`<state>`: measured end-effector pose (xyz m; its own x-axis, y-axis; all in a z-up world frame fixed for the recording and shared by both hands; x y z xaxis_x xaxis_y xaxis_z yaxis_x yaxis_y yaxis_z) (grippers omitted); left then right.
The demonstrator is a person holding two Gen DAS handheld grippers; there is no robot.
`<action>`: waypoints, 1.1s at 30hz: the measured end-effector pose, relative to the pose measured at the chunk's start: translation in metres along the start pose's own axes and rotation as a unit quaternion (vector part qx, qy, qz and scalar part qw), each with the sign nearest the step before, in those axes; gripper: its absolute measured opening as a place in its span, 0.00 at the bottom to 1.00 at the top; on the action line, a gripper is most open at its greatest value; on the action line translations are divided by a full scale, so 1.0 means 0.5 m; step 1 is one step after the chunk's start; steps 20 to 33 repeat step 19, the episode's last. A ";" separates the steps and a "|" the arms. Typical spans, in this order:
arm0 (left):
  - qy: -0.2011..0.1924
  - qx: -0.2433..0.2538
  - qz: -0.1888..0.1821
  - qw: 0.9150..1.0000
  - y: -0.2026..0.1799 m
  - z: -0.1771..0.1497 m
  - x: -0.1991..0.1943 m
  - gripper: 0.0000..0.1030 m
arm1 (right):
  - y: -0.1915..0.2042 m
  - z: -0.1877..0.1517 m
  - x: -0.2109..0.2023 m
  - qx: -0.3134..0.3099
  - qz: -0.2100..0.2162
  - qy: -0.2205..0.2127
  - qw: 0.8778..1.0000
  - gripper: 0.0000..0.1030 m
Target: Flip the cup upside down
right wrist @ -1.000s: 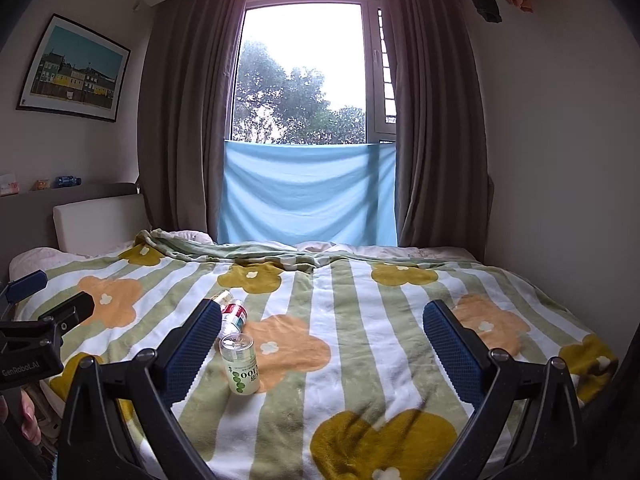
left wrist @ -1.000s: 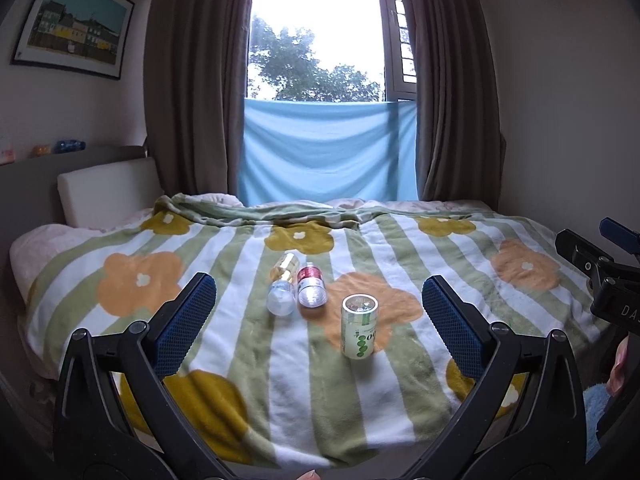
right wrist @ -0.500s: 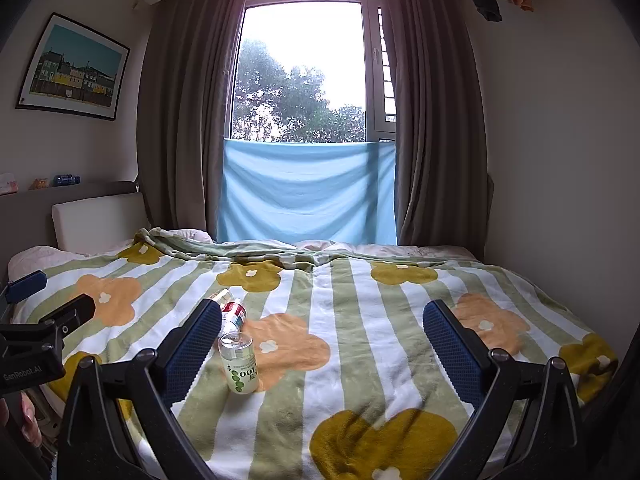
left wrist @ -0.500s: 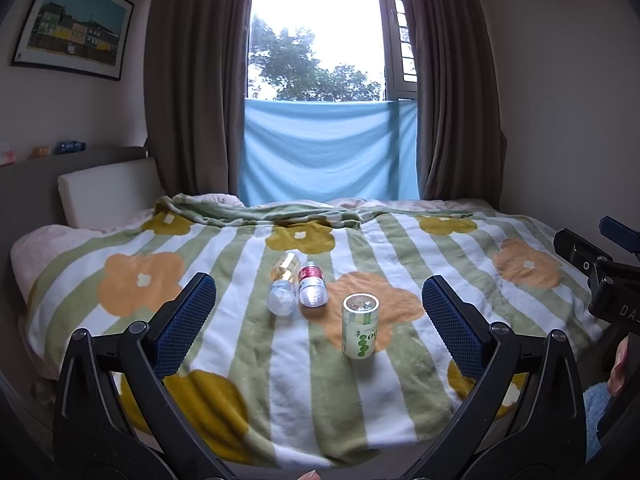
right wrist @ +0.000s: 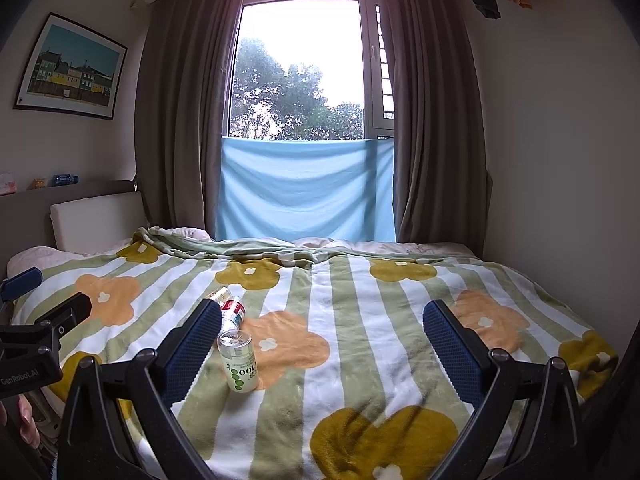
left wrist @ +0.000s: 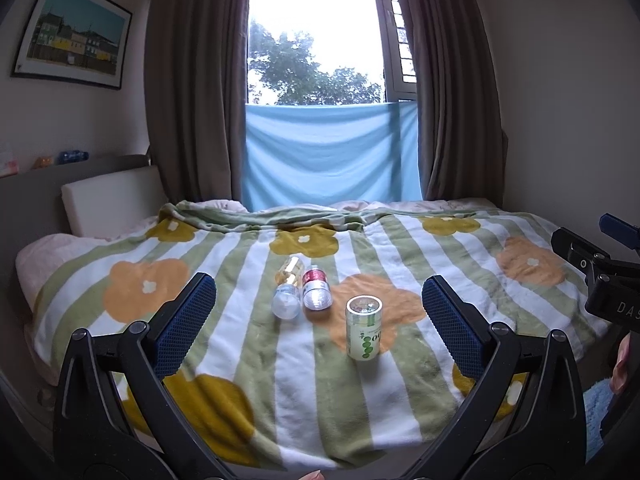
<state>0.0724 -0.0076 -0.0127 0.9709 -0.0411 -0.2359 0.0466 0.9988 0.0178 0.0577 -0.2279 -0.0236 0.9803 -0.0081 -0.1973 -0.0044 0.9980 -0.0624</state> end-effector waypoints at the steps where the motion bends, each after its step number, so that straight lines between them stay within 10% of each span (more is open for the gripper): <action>1: -0.001 0.000 0.000 1.000 -0.001 0.000 0.000 1.00 | -0.001 -0.001 0.000 0.001 0.000 0.000 1.000 0.98; 33: -0.038 0.013 0.014 0.999 -0.015 0.013 -0.022 1.00 | -0.004 -0.012 0.000 0.004 -0.005 0.004 1.000 0.98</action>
Point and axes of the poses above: each gripper's, at about its wrist camera, not at the fingertips, and x roughly the way its jaws point, y to its left, z to its top, the point moved 7 cm from there along x, roughly the way its jaws point, and after that the axes turned 2 degrees about -x, right-handed, at the moved point
